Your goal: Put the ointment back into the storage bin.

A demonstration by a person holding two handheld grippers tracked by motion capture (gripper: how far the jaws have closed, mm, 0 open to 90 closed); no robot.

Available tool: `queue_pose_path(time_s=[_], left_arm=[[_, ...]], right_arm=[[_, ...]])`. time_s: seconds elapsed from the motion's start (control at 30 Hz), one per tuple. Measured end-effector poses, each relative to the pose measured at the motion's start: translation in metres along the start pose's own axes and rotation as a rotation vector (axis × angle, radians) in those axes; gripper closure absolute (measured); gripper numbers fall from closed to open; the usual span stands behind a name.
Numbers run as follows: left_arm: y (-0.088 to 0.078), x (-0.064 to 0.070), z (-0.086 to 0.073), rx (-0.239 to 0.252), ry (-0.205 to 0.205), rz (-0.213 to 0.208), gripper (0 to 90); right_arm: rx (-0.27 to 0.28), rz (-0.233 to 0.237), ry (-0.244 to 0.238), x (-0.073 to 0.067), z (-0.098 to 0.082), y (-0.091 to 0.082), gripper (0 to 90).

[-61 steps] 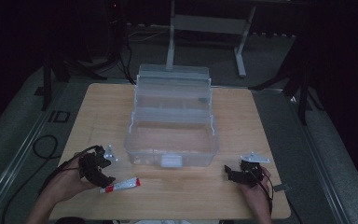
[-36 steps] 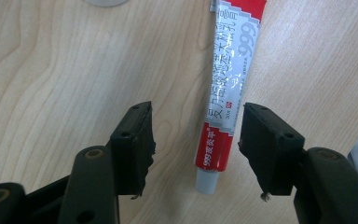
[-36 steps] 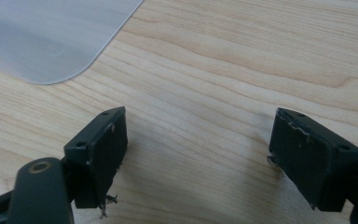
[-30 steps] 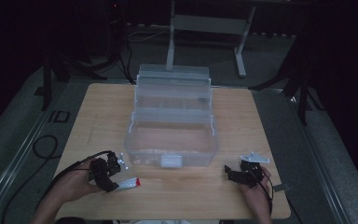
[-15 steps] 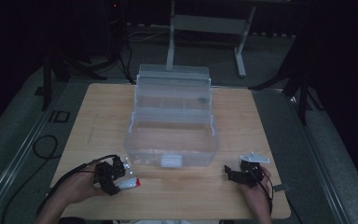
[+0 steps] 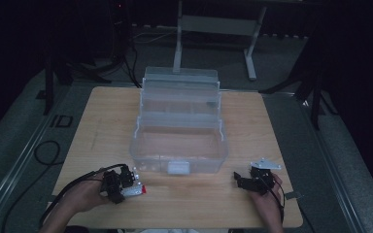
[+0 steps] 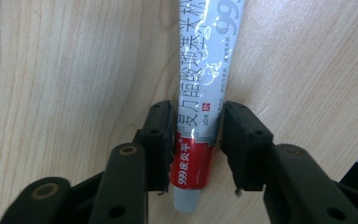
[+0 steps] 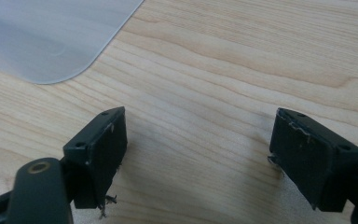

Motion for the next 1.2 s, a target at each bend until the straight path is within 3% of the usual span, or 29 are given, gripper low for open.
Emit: queue_pose_path(time_s=[0.57, 1.2], left_arm=[[0.0033, -0.0020, -0.0015, -0.014, -0.007, -0.047, 69.2], [-0.0044, -0.0035, -0.0033, 0.011, 0.028, -0.027, 70.5]], right_arm=[[0.000, 0.000, 0.000, 0.0000, 0.0000, 0.0000, 18.6], [0.000, 0.000, 0.000, 0.0000, 0.0000, 0.0000, 18.6]])
Point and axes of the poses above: each handheld gripper's, and its own axes: y roughly forward along the jaws, z roughly out of its top, x roughly to its right, the point moved 9 cm from there along y, roughly forward along the jaws, and after that the axes turned 3 degrees about z, right-handed, at the moved point
